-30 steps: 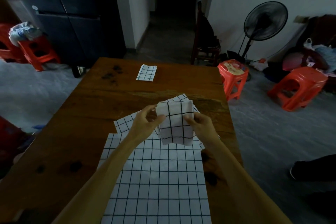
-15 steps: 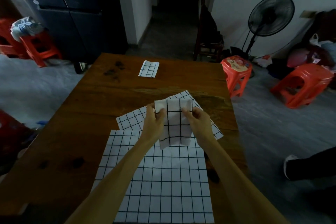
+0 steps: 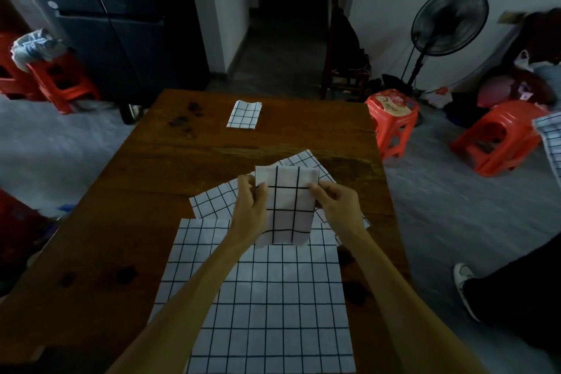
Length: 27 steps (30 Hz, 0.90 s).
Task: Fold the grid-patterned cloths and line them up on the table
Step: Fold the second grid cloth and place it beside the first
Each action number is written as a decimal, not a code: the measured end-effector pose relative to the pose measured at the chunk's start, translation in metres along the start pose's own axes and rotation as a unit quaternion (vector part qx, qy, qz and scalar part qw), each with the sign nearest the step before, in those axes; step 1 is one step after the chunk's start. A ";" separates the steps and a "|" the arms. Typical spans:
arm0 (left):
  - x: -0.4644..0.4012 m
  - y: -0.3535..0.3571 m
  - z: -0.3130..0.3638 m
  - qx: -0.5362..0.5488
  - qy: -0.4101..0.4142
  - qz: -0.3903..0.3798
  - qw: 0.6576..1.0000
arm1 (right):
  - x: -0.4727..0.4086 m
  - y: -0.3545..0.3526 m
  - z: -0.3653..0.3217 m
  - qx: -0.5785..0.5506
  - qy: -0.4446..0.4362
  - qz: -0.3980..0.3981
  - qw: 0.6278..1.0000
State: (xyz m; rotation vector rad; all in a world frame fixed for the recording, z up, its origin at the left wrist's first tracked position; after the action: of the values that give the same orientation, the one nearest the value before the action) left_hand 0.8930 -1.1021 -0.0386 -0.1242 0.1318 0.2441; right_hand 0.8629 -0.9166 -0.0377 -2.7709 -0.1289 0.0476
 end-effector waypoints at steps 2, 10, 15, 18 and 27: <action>-0.002 -0.011 0.004 -0.062 0.047 0.019 0.997 | -0.004 -0.004 0.000 0.061 -0.026 0.000 0.998; -0.022 0.026 0.036 -0.249 0.120 -0.205 0.939 | -0.007 0.024 -0.037 0.334 -0.177 -0.087 0.922; -0.024 0.009 0.054 -0.222 0.140 -0.162 0.951 | -0.006 0.023 -0.031 0.347 -0.177 -0.095 0.916; -0.030 -0.012 0.054 -0.195 0.141 -0.112 0.964 | -0.002 0.011 0.000 0.338 -0.124 -0.108 0.927; -0.022 0.001 0.034 -0.186 0.111 -0.135 0.967 | -0.003 0.002 0.022 0.373 -0.101 -0.149 0.910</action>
State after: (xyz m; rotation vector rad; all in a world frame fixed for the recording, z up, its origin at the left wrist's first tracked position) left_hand 0.8761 -1.1017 -0.0020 -0.5410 0.2881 -0.0223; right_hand 0.8590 -0.9107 -0.0591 -1.9497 -0.4771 0.2498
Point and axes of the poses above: each hand's wrist, its own x-axis away from the middle knuckle, its own y-axis out of the palm, z = x × y, the point moved 7 cm from there along -x, towards the middle knuckle, and after that the axes turned 10 degrees about x, right-handed, at the moved point
